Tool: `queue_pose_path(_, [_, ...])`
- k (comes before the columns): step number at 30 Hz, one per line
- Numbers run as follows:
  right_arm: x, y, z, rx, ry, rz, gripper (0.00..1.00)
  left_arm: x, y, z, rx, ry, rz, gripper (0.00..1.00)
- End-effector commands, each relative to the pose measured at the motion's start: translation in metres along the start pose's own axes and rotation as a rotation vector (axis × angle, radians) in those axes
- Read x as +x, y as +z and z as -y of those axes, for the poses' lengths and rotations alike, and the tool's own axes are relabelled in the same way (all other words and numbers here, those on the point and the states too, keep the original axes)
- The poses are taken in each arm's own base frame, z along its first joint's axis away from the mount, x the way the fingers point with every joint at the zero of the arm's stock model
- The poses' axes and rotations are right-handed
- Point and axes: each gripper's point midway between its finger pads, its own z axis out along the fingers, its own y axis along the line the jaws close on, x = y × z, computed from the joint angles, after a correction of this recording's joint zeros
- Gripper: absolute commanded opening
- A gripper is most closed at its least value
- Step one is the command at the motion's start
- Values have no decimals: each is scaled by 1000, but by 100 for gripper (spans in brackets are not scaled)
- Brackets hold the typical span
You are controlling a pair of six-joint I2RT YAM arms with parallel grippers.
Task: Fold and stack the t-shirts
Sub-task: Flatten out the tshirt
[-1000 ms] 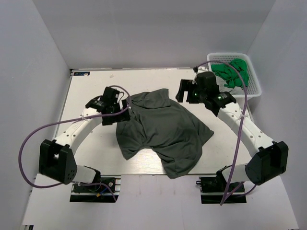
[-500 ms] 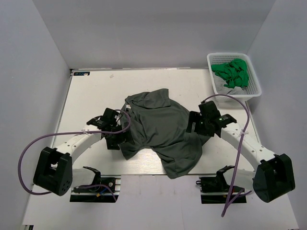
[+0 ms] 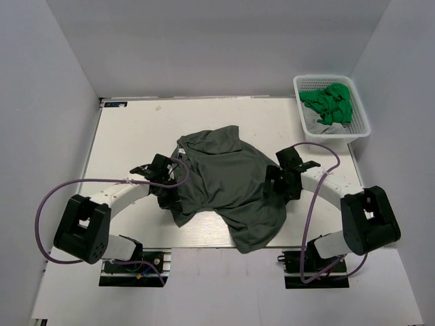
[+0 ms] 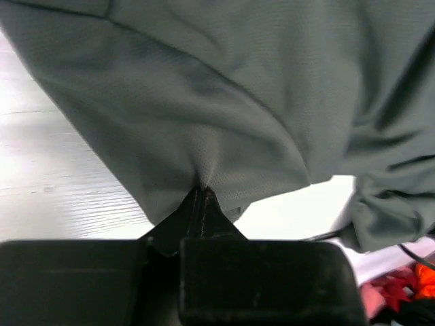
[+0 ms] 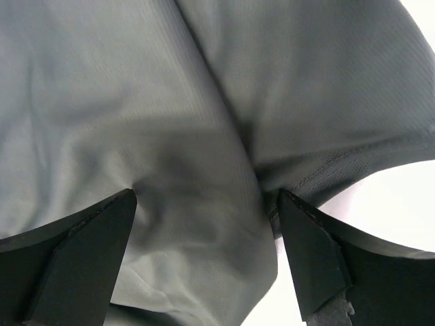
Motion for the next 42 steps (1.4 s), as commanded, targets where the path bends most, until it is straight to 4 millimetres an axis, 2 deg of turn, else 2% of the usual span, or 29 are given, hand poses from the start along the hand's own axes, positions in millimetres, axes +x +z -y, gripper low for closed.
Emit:
queue_pose_path(1, [-11,19,2,14,1,2,90,-7,-3,-12,-89,6,29,0])
queue_pose_path(5, [-33,32,1,24,9,4,90,-19,0,-10,-103,17,49,0])
queue_pose_path(6, [-46,35,0,25,20,14,90,-18,3,-11,-111,15,38,0])
queue_pose_path(10, [-80,50,-1,27,10,39,90,-37,9,-6,-112,-4,46,0])
queue_pose_path(11, [-88,63,-1,41,8,24,90,-42,10,-6,-120,-3,56,0])
queue_pose_path(13, [-135,57,-14,9,7,96,90,-57,8,3,-113,2,82,0])
queue_pose_path(14, [-135,76,-8,30,16,62,90,-67,5,9,-104,8,112,0])
queue_pose_path(16, [-186,74,-25,0,-29,143,90,-85,3,19,-98,22,142,0])
queue_pose_path(17, [-193,74,-19,33,-34,138,89,-90,1,18,-118,21,154,0])
queue_pose_path(18, [-192,90,-15,65,-48,99,89,-101,-4,25,-114,24,177,0])
queue_pose_path(19, [-242,68,-33,44,-93,208,89,-106,-6,29,-108,26,186,0])
queue_pose_path(20, [-241,64,-25,95,-112,185,89,-110,-6,29,-119,24,188,0])
queue_pose_path(21, [-257,52,-32,86,-147,223,89,-118,-11,36,-105,39,210,0])
queue_pose_path(23, [-264,36,-46,30,-202,254,90,-120,-17,39,-99,52,219,0])
queue_pose_path(24, [-268,10,-51,0,-204,300,90,-119,-20,42,-85,54,221,0])
queue_pose_path(25, [-268,2,-59,-43,-220,319,90,-118,-23,41,-85,54,221,0])
queue_pose_path(27, [-250,-15,-64,-101,-230,324,90,-114,-25,44,-82,63,219,3])
queue_pose_path(28, [-251,-37,-70,-131,-222,369,90,-110,-28,42,-86,62,214,18])
queue_pose_path(29, [-230,-41,-71,-161,-223,350,90,-107,-31,43,-76,63,208,46])
queue_pose_path(30, [-226,-47,-71,-172,-219,360,90,-102,-28,43,-81,69,195,58])
queue_pose_path(31, [-224,-75,-73,-198,-216,411,90,-101,-34,44,-74,71,204,68])
queue_pose_path(32, [-201,-62,-64,-191,-193,355,90,-96,-32,40,-78,57,196,75])
queue_pose_path(33, [-191,-64,-65,-215,-187,339,90,-93,-34,39,-76,58,200,81])
queue_pose_path(34, [-179,-77,-63,-230,-178,352,90,-91,-36,39,-72,50,205,88])
queue_pose_path(35, [-160,-70,-57,-231,-149,310,90,-86,-40,36,-65,41,213,97])
queue_pose_path(36, [-141,-61,-51,-228,-131,269,90,-82,-41,34,-64,41,214,99])
queue_pose_path(38, [-126,-78,-51,-271,-111,287,90,-69,-37,27,-60,21,195,99])
queue_pose_path(39, [-105,-72,-42,-260,-102,252,90,-64,-38,29,-34,25,192,99])
queue_pose_path(42, [-71,-76,-30,-256,-85,210,90,-45,-24,20,-24,0,141,99])
